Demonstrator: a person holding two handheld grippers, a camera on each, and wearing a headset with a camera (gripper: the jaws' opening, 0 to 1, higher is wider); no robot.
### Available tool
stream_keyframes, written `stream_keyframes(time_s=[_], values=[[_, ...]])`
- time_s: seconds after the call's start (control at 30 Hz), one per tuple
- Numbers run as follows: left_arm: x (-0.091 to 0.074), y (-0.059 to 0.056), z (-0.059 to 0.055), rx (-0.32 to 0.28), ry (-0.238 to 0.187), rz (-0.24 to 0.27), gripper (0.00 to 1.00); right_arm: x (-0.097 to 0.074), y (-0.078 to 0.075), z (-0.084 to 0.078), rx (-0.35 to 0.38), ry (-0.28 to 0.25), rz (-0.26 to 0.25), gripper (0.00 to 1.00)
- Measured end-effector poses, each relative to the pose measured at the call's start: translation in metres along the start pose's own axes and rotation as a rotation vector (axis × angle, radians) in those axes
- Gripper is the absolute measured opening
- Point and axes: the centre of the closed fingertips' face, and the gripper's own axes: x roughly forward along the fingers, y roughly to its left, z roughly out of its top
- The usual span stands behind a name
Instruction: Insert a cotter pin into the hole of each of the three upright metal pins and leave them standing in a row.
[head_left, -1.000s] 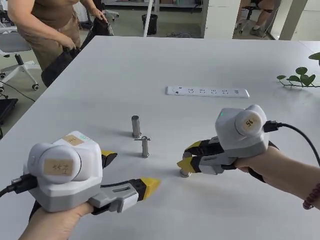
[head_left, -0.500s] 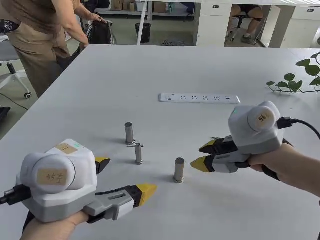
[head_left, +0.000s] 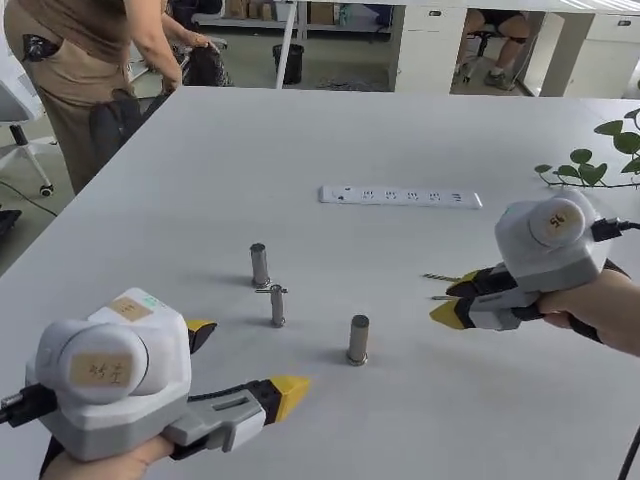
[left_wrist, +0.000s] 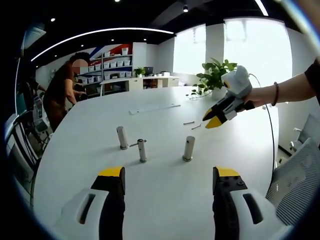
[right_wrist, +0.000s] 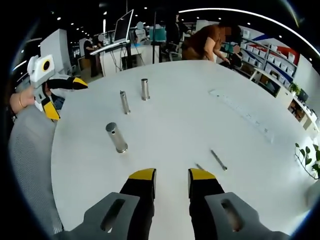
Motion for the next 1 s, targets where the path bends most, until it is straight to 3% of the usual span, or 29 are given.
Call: stream_keyframes(time_s=[0.47,0.63,1.0], values=[[0.005,0.002,0.001,-0.011,-0.018,-0.001,0.80,0.009,-0.041,-0.024,0.043,0.088,-0.086,0.18],[0.006,0.006,0.004,-0.012,-0.034,-0.001,0.85,0.016,-0.049,-0.030,0.038,0.122,-0.087,0.18],[0.009,0.011,0.007,0.009,-0.043,-0.009,0.93,0.029,-0.057,-0.034,-0.062,0.204,-0.051,0.16]])
